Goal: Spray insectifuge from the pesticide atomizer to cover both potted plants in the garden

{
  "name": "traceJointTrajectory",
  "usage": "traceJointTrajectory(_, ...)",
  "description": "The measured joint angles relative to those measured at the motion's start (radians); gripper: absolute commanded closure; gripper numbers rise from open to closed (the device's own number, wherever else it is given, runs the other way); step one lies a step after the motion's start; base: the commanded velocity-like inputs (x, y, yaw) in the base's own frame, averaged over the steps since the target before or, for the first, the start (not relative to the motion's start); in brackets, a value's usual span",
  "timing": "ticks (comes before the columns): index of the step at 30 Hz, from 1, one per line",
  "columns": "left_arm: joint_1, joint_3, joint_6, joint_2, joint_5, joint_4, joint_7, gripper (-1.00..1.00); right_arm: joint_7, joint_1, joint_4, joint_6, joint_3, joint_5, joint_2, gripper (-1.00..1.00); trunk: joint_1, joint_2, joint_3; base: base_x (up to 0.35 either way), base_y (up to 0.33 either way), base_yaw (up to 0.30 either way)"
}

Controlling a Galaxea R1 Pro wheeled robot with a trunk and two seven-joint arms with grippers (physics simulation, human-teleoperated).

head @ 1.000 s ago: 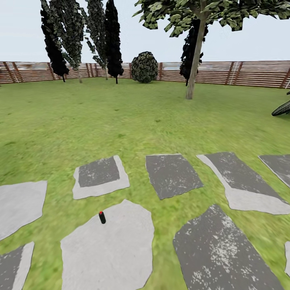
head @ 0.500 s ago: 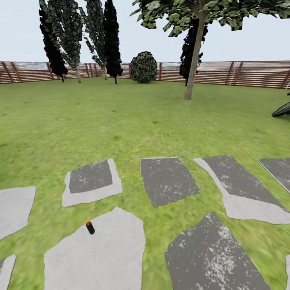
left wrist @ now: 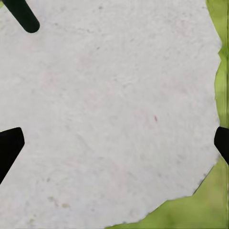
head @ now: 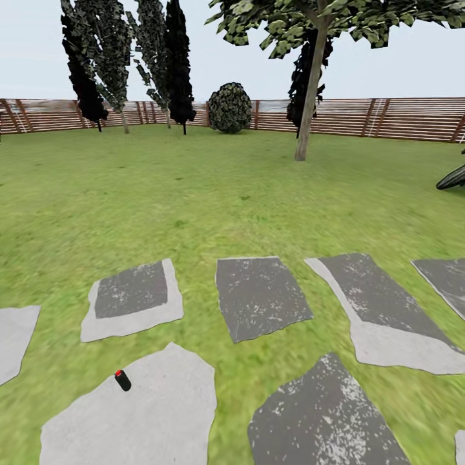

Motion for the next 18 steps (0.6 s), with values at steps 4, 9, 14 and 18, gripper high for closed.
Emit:
traceJointTrajectory(4,0.0,0.0,0.0,0.0,0.0,0.0,0.0,-1.0,0.0,0.0,0.0,0.0,0.0,0.0,0.0,-1.0,0.0,0.0,0.0,0.176,-0.234,0.123)
traceJointTrajectory(9,0.0,0.0,0.0,0.0,0.0,0.0,0.0,-1.0,0.0,0.0,0.0,0.0,0.0,0.0,0.0,-1.0,0.0,0.0,0.0,0.173,-0.237,0.198)
traceJointTrajectory(14,0.0,0.0,0.0,0.0,0.0,0.0,0.0,-1.0,0.0,0.0,0.0,0.0,0.0,0.0,0.0,-1.0,0.0,0.0,0.0,0.17,-0.239,0.257)
traceJointTrajectory(18,0.0,0.0,0.0,0.0,0.0,0.0,0.0,-1.0,0.0,0.0,0.0,0.0,0.0,0.0,0.0,-1.0,0.0,0.0,0.0,0.168,-0.239,0.276)
